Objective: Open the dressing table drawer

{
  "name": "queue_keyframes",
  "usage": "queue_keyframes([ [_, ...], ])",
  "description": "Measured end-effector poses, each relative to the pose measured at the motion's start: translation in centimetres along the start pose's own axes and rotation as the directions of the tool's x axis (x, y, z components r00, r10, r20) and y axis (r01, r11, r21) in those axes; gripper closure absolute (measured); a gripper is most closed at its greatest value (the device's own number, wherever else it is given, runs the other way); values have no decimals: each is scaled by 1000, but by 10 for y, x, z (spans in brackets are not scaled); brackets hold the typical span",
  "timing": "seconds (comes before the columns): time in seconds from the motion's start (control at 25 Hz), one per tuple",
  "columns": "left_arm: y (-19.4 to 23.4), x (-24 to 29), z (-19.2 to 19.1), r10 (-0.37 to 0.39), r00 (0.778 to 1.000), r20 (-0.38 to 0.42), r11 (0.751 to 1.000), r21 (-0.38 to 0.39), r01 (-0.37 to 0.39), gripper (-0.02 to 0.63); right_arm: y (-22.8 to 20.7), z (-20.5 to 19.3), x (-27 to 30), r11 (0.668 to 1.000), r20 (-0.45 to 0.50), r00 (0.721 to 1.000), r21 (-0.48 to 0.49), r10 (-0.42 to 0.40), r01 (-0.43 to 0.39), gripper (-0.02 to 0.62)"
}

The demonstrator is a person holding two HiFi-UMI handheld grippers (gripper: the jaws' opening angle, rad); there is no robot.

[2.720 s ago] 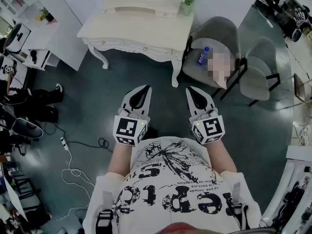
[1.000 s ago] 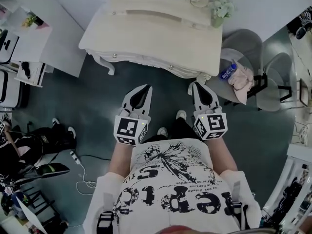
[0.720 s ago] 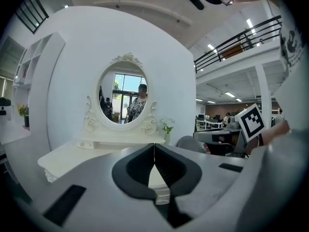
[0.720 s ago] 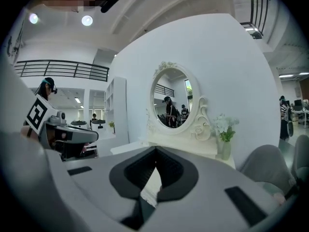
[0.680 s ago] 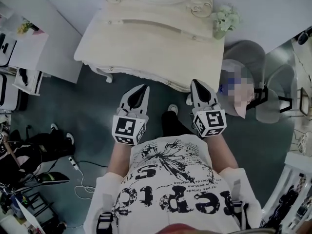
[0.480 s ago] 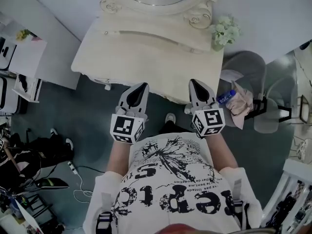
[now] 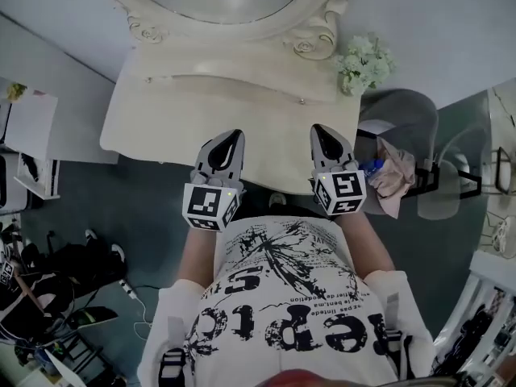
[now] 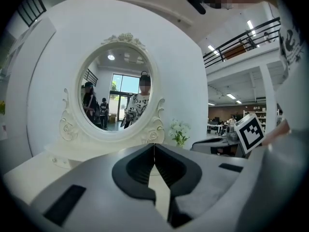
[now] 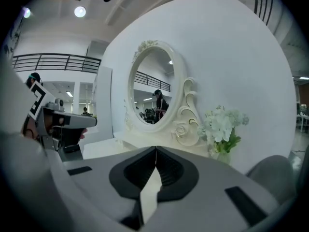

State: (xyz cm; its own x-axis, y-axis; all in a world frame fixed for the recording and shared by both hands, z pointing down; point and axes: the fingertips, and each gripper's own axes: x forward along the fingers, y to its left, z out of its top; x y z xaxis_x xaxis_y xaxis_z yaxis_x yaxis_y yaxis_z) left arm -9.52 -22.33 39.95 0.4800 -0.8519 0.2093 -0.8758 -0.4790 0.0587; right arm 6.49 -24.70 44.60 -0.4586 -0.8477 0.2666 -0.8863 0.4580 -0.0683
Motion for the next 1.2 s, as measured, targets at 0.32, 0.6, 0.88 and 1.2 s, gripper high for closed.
queue_keyframes([
  [0.32, 28, 65, -29, -133, 987, -86, 991, -43, 130, 586, -30, -58, 53, 989, -137, 985, 85, -107, 119, 577],
  [0.6, 54, 102, -57, -230, 962, -144, 972, -88, 219, 588, -43, -114, 99, 964, -257, 953, 165, -162, 208, 575],
  [0.88, 70, 122, -83, -301, 932, -201, 954, -81, 290, 588, -60, -145, 143, 929, -353, 912, 220, -209, 298, 462],
  [1.2, 79, 126, -88, -337, 917, -214, 942, -90, 324, 588, -75, -150, 160, 903, -410, 865, 184, -289, 389, 473],
])
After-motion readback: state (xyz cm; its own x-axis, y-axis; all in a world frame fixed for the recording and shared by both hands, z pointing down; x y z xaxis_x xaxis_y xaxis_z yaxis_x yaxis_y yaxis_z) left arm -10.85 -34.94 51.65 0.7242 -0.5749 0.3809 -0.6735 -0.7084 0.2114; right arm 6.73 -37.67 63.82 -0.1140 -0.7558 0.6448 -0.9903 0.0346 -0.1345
